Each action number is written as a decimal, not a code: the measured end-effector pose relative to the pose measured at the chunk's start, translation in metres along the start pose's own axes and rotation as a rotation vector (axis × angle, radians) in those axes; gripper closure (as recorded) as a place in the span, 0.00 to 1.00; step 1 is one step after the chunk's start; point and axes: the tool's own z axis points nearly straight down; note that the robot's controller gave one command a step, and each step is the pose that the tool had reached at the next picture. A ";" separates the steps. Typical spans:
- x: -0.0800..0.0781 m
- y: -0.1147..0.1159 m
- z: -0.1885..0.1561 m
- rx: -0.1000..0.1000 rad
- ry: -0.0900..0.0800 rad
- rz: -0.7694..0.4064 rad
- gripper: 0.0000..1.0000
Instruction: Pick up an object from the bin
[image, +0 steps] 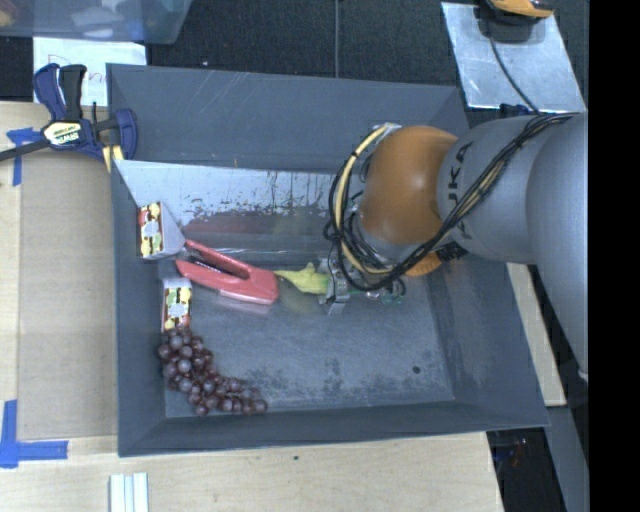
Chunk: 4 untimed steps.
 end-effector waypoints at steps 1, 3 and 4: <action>0.000 0.000 0.000 0.000 0.000 0.000 1.00; -0.001 0.000 -0.012 0.000 -0.005 -0.001 1.00; 0.000 -0.001 -0.026 0.000 -0.003 -0.001 1.00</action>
Offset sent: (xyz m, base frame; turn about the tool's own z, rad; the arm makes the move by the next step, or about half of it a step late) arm 0.0000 0.0000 0.0179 -0.0003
